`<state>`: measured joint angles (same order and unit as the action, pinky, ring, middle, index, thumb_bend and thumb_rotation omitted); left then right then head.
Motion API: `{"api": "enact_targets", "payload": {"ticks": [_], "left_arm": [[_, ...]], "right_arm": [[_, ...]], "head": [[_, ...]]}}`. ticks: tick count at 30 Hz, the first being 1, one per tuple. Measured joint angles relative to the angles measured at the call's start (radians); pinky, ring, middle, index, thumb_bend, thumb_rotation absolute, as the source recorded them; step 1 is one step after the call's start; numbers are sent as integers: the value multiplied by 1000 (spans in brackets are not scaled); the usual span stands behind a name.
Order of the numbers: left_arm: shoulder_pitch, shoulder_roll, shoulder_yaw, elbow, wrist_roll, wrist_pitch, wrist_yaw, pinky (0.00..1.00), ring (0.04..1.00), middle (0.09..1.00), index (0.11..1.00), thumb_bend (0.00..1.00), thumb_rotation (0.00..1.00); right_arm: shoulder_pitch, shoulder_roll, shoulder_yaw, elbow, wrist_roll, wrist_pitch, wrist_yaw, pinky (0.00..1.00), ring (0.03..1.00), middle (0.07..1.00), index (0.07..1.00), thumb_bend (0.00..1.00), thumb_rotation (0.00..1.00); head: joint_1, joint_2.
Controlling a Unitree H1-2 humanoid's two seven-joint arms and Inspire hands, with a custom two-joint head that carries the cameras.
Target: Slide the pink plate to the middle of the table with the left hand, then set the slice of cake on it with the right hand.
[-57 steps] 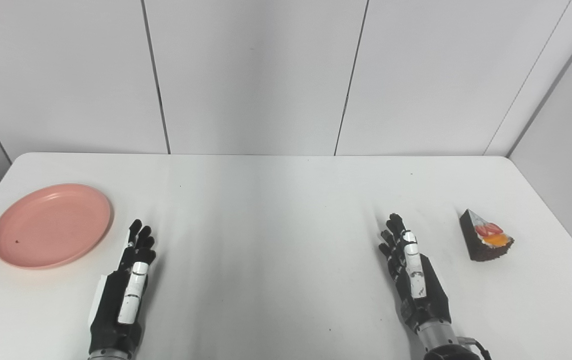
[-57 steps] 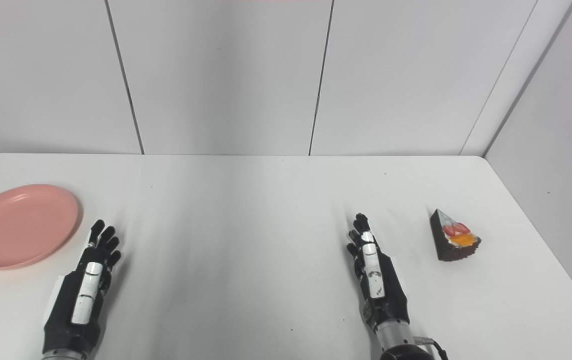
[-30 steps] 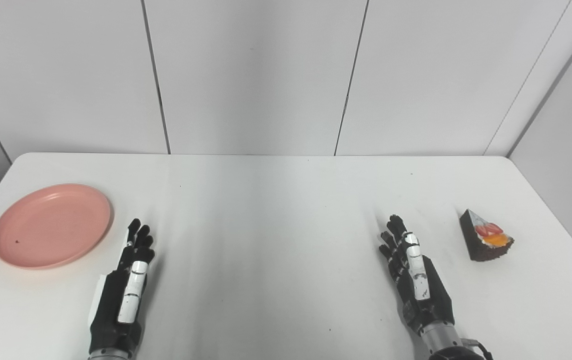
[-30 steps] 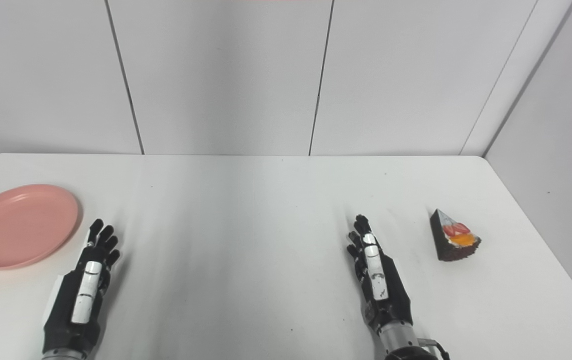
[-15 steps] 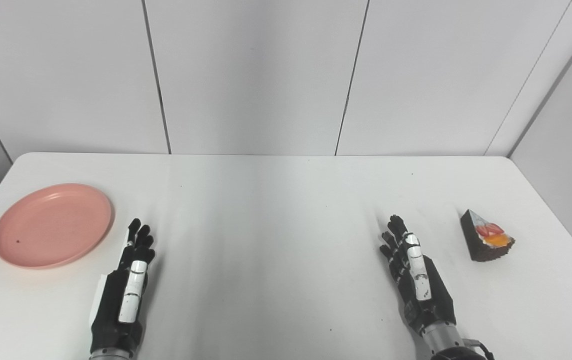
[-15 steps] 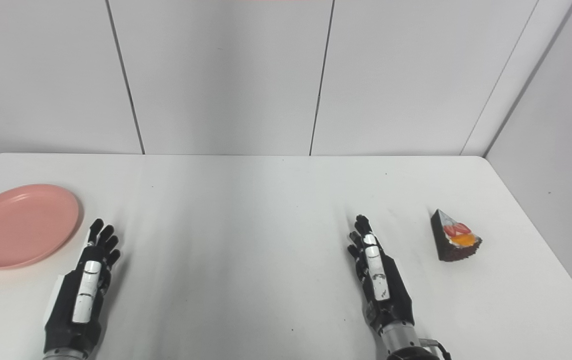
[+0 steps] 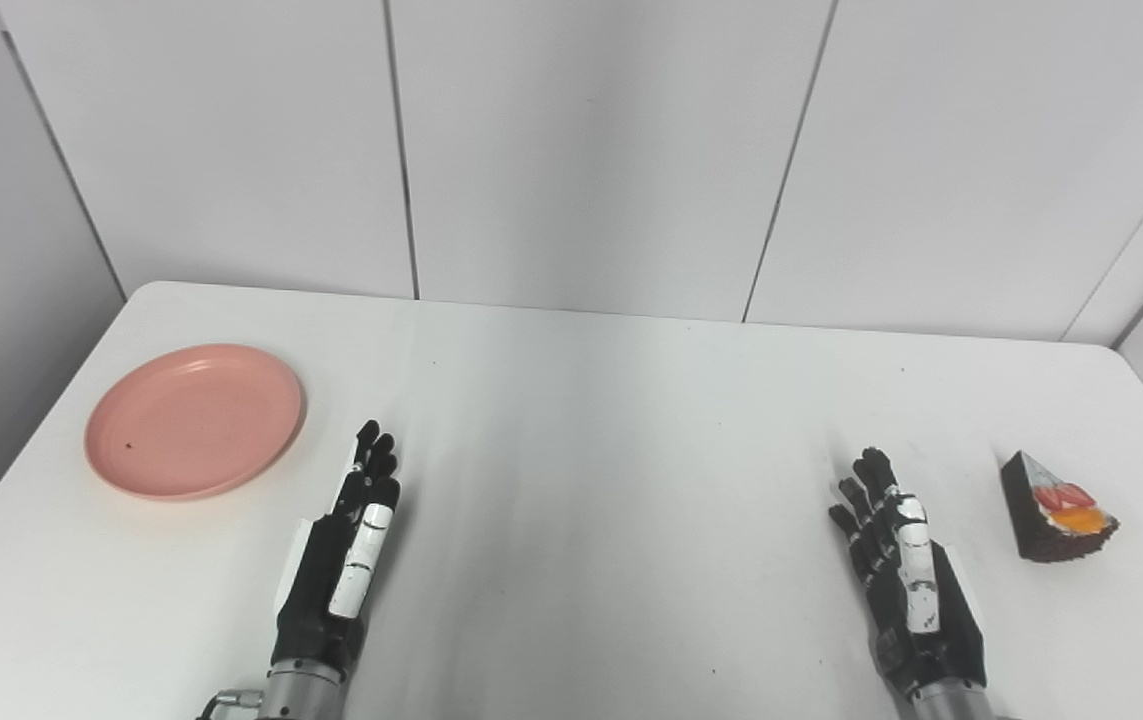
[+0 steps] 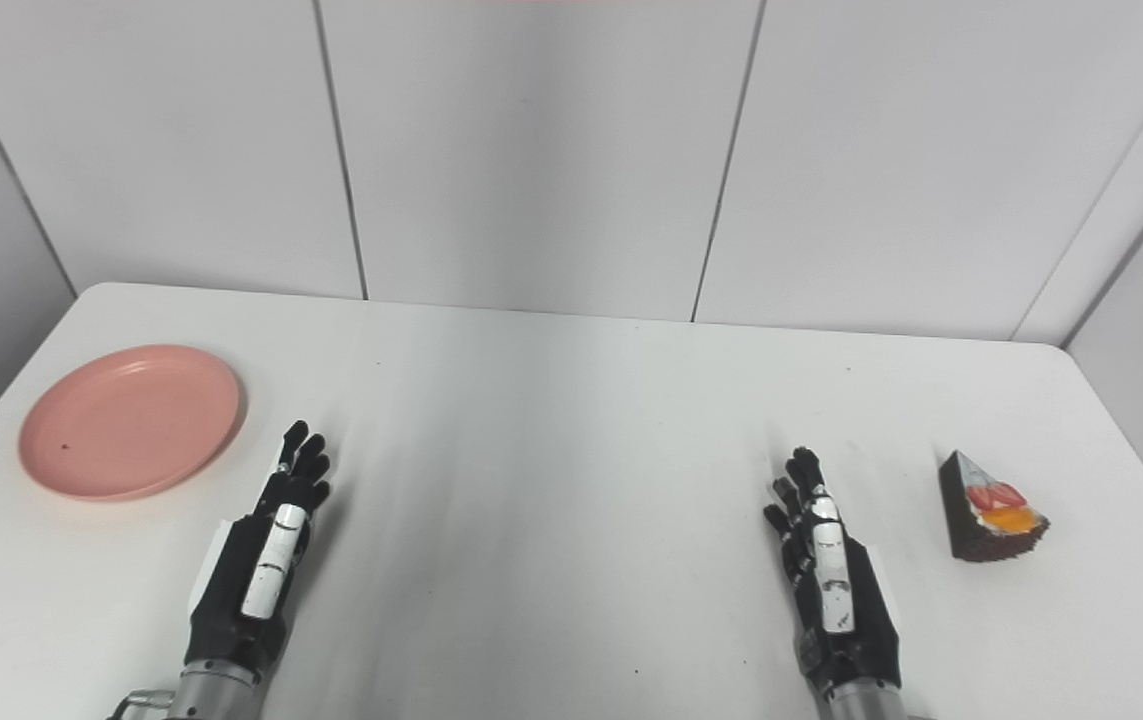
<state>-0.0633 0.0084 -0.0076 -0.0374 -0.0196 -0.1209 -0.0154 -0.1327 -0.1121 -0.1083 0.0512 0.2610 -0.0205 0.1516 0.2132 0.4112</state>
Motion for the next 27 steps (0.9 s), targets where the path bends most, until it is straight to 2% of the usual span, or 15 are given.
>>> {"api": "enact_targets", "payload": {"ticks": [10, 16, 27], "left_arm": [[-17, -15, -9, 25, 42, -40, 15, 1000, 1000, 1000, 1000, 662, 909], [-29, -26, -17, 42, 63, -63, 21, 1000, 1000, 1000, 1000, 672, 912], [-31, -27, -21, 51, 65, -76, 22, 1000, 1000, 1000, 1000, 669, 916]], "right_arm": [[-8, -6, -7, 16, 7, -8, 5, 1000, 998, 1000, 987, 796, 947], [-9, -12, -14, 20, 26, -8, 20, 1000, 1000, 1000, 984, 764, 950], [-14, -15, -21, 30, 31, -8, 22, 1000, 993, 1000, 977, 735, 971]], "head": [[32, -31], [70, -46], [77, -63]]}}
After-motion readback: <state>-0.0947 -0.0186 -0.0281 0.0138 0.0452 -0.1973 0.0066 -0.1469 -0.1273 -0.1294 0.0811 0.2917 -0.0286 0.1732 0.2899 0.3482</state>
